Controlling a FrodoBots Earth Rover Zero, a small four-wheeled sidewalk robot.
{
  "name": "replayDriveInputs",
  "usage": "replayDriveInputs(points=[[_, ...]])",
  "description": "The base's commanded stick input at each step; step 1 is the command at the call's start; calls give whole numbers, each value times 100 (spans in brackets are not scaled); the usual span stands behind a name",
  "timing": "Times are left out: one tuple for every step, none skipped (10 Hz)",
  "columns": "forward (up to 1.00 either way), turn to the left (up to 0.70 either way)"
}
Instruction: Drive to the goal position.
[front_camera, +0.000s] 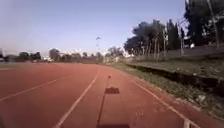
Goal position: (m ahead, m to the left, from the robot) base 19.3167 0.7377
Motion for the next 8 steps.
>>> replayDriveInputs(points=[[70, 0], [70, 0], [70, 0], [70, 0], [70, 0], [70, 0], [70, 0], [70, 0]])
